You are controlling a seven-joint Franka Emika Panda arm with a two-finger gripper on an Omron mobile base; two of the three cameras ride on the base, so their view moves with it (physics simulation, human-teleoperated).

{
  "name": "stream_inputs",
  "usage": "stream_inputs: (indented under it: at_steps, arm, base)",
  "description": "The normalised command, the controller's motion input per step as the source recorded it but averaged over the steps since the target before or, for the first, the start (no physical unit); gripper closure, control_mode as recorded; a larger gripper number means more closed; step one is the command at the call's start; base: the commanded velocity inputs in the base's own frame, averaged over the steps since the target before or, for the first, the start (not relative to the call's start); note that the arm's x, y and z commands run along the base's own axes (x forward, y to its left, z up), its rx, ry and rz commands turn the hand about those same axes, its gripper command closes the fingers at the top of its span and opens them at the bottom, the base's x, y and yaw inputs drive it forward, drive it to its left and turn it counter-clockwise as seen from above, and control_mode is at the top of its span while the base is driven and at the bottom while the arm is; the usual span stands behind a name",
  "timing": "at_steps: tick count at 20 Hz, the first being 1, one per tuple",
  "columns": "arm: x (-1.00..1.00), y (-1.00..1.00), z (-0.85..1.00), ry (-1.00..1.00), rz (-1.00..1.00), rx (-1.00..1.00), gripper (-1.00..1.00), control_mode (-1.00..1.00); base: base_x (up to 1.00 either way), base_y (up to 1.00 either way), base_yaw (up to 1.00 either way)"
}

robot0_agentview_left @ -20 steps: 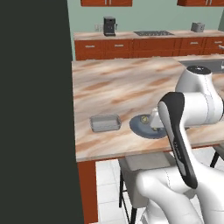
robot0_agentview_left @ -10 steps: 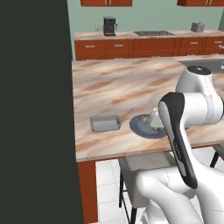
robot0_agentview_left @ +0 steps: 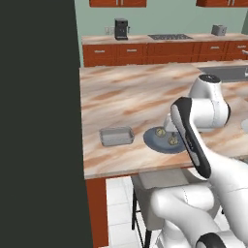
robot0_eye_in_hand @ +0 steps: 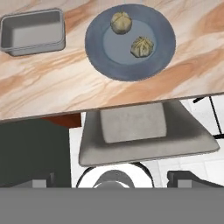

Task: Place two dumplings into each of the tupperware containers and then place the containers in the fridge.

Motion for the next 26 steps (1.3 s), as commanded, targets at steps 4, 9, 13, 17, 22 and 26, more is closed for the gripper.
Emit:
stream_inputs:
  at_steps: [4, 9, 13, 17, 22, 26]
  arm:
    - [0.58, -0.42, -0.56, 0.00, 0.00, 0.00, -1.00, -1.00]
    - [0.53, -0.33, -0.48, 0.00, 0.00, 0.01, -1.00, -1.00]
    - [0.55, -0.46, -0.46, 0.00, 0.00, 0.03, -1.00, -1.00]
    - [0.44, -0.39, -0.42, 0.03, 0.00, 0.00, -1.00, -1.00]
    - [0.47, -0.17, -0.30, 0.06, -0.01, 0.00, -1.00, -1.00]
    - [0.44, 0.00, -0.33, 0.08, -0.01, 0.00, -1.00, -1.00]
  base:
    - [0.00, 0.00, 0.00]
    - [0.00, 0.00, 0.00]
    - [0.00, 0.00, 0.00]
    - [0.00, 0.00, 0.00]
    - [0.00, 0.00, 0.00]
    - [0.00, 0.00, 0.00]
